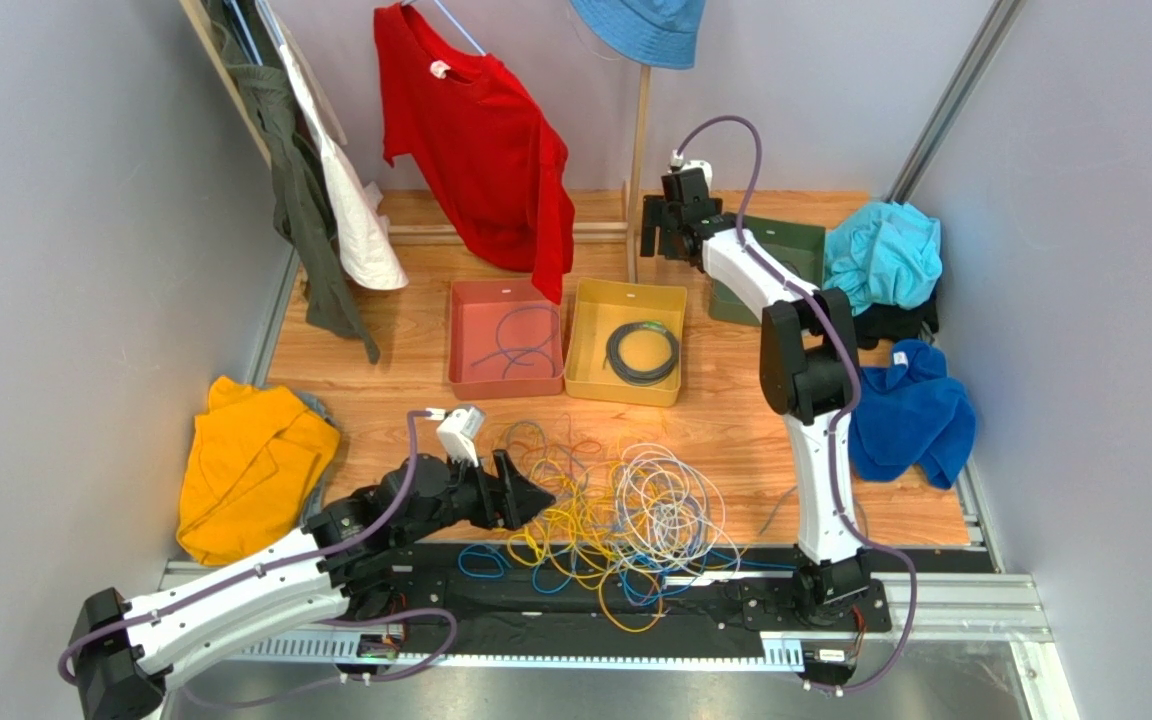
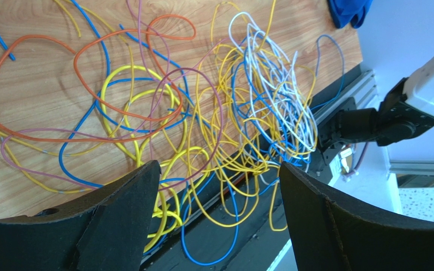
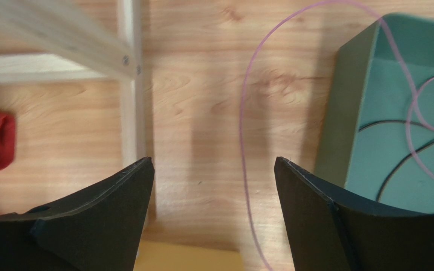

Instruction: Untangle the cables

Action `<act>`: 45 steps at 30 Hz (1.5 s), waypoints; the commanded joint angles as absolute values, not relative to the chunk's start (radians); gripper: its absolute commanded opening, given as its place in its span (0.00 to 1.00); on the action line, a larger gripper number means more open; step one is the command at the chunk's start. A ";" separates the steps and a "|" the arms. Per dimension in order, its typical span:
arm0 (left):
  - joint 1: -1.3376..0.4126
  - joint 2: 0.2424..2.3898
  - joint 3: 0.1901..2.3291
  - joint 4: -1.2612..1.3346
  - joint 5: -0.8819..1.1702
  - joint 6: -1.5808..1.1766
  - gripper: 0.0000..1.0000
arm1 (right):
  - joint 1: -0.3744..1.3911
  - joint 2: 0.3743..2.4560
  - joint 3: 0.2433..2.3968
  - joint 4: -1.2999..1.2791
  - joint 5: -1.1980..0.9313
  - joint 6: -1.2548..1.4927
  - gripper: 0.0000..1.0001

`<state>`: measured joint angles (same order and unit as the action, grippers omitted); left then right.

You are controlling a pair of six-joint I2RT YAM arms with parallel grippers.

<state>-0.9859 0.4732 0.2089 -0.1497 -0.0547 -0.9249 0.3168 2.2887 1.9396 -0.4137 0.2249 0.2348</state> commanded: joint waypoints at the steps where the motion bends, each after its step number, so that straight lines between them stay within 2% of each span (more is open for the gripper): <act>1: -0.985 0.517 0.235 -0.103 -0.060 -0.896 0.86 | 0.314 2.313 2.025 -0.410 0.348 0.183 0.78; 2: -0.983 0.520 0.233 -0.098 -0.060 -0.897 0.86 | 0.314 2.315 2.014 -0.407 0.354 0.180 0.71; 3: -0.985 0.528 0.233 -0.091 -0.060 -0.896 0.86 | 0.313 2.312 2.000 -0.399 0.357 0.179 0.44; 5: -0.983 0.532 0.229 -0.081 -0.060 -0.900 0.87 | 0.313 2.292 1.976 -0.373 0.359 0.175 0.10; 8: -0.983 0.541 0.227 -0.071 -0.052 -0.902 0.86 | 0.310 2.278 1.962 -0.380 0.351 0.175 0.00; 16: -0.985 0.499 0.218 -0.101 -0.049 -0.920 0.86 | 0.291 2.168 1.839 -0.342 0.345 0.189 0.00; 22: -0.985 0.434 0.207 -0.153 -0.058 -0.927 0.86 | 0.252 1.984 1.700 -0.255 0.362 0.231 0.00; 28: -0.983 0.416 0.201 -0.143 -0.066 -0.928 0.86 | 0.187 1.884 1.640 -0.285 0.373 0.241 0.00; 33: -0.985 0.452 0.210 -0.121 -0.051 -0.927 0.86 | 0.123 1.885 1.600 -0.322 0.362 0.275 0.00; 45: -0.983 0.453 0.206 -0.129 -0.063 -0.911 0.86 | 0.094 2.051 1.615 -0.314 0.313 0.308 0.00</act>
<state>-0.9859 0.4553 0.2054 -0.1532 -0.0582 -0.9203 0.0937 2.0129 1.5848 -0.3237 0.3367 0.2779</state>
